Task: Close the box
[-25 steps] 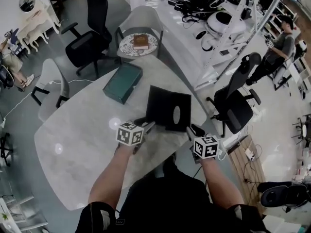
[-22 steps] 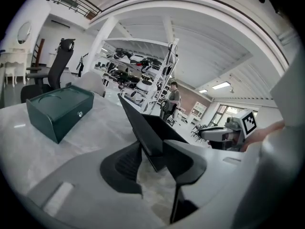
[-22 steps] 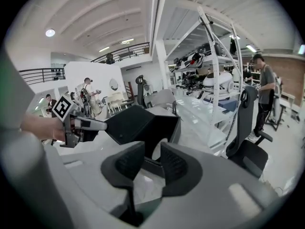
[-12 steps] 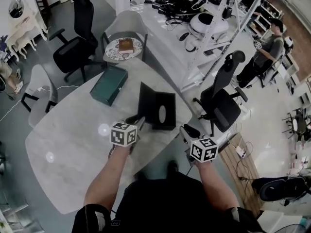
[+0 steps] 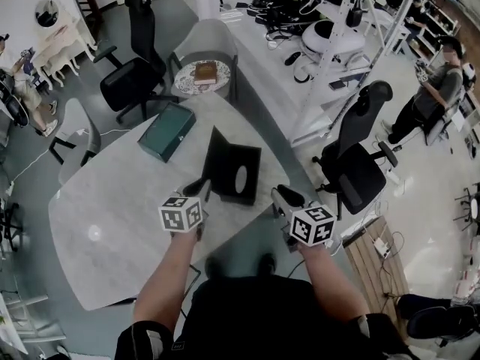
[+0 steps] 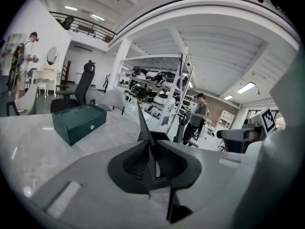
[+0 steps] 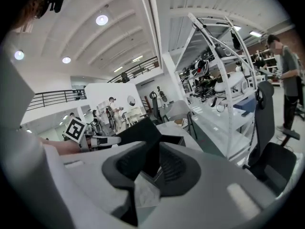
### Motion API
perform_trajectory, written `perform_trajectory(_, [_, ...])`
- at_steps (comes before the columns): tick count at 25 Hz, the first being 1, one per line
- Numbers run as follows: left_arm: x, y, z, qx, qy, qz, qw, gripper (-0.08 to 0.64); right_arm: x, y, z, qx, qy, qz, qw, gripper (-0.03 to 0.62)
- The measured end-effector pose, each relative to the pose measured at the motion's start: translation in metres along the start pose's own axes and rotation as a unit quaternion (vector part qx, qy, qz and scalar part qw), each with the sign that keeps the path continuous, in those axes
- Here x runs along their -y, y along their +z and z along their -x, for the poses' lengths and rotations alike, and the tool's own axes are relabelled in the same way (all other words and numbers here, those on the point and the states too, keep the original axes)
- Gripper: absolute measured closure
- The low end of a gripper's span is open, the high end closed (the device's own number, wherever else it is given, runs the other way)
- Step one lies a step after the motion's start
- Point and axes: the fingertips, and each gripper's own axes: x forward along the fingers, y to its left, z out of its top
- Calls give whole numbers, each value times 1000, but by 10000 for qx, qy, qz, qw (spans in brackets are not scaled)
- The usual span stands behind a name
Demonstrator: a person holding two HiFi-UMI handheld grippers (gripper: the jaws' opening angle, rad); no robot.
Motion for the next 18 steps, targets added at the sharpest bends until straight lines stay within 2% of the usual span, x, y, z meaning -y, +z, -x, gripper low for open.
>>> perform_trajectory(3, [12, 1, -4, 164, 211, 198, 9994, 510, 8, -1, 5, -70, 282, 46, 9996, 505])
perform_trajectory(10, [26, 1, -5, 252, 838, 354, 9955, 510, 25, -2, 18, -157, 719, 16, 9973, 505])
perform_trajectory(18, [59, -6, -16, 136, 1052, 131, 9943, 491, 39, -12, 37, -260, 925, 17, 9954, 505])
